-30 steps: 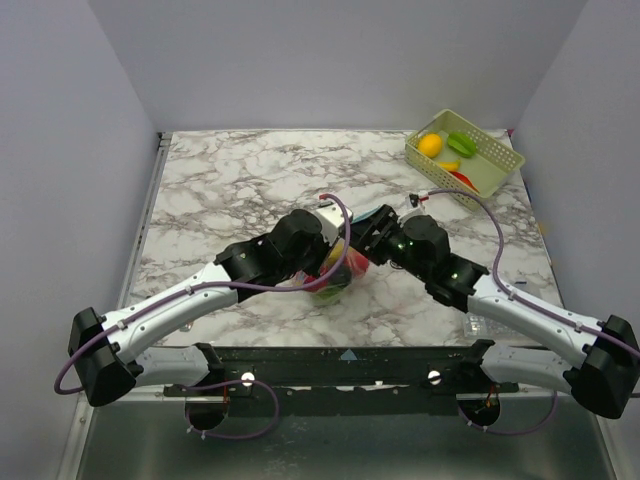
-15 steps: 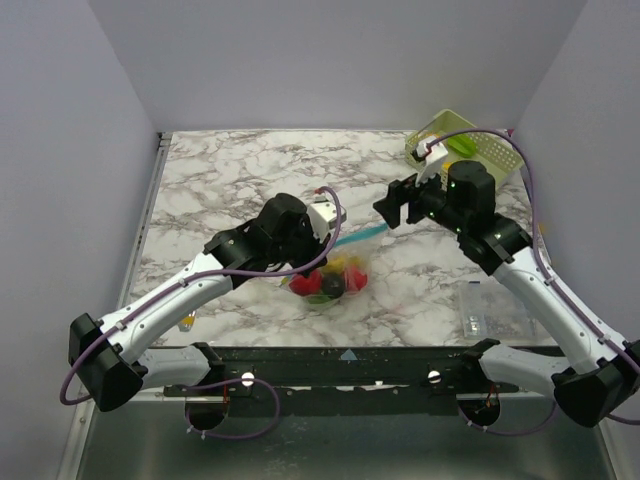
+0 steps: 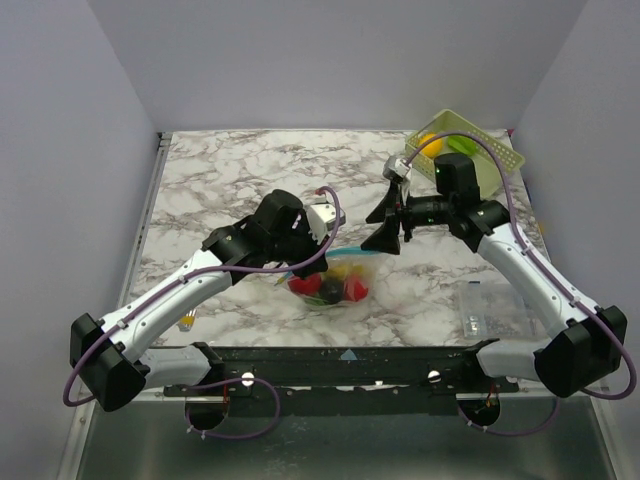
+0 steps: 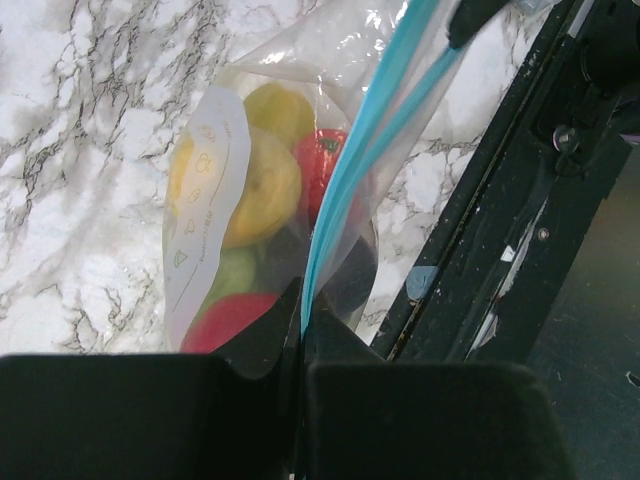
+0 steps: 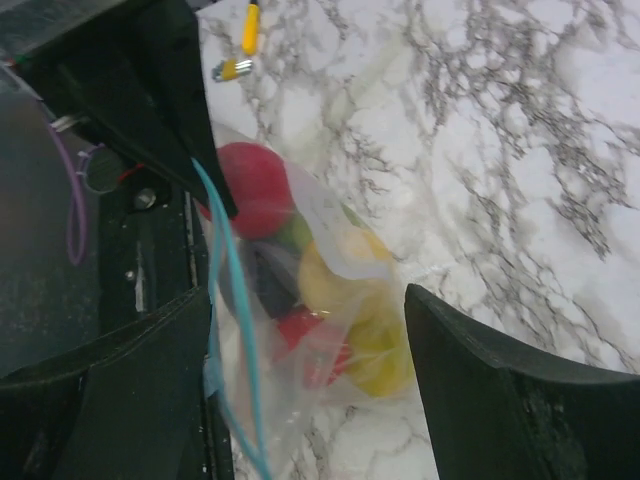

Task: Place the food in the zip-top bag and seal the zipper
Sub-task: Zip the zipper food storage bag at the center of the board.

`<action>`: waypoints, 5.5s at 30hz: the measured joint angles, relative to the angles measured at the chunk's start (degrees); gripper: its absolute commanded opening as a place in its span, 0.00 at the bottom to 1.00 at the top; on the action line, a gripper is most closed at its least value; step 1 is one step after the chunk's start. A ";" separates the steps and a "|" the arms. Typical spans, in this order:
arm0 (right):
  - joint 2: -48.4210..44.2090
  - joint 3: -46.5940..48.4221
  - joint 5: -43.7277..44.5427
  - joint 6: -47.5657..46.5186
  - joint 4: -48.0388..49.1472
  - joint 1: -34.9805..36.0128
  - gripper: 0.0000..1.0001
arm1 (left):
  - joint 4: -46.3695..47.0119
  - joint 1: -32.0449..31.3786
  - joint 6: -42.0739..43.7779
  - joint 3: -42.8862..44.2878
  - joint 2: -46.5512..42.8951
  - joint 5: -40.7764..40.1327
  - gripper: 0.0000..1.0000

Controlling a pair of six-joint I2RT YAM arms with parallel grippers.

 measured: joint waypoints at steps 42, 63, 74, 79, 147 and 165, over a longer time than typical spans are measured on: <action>-2.64 -6.05 6.62 0.20 4.70 7.32 0.00 | 25.09 10.49 -10.97 -37.62 -50.23 -1.14 0.87; -2.64 -6.51 6.54 1.92 6.47 7.06 0.22 | 31.95 10.49 -4.52 -40.94 -46.84 0.44 0.04; -0.94 -1.86 9.99 3.56 7.13 14.32 0.58 | 32.13 10.49 -2.38 -40.46 -43.87 3.67 0.00; 0.52 2.89 9.88 1.42 9.84 23.43 0.58 | 32.13 10.67 -2.14 -40.46 -45.18 4.37 0.00; 5.55 2.45 17.66 -5.38 11.13 31.91 0.00 | 31.19 12.00 -3.06 -41.07 -49.00 8.00 0.22; 6.08 2.47 17.70 -3.72 11.08 31.76 0.00 | 32.61 12.20 -2.82 -38.03 -44.78 12.52 0.00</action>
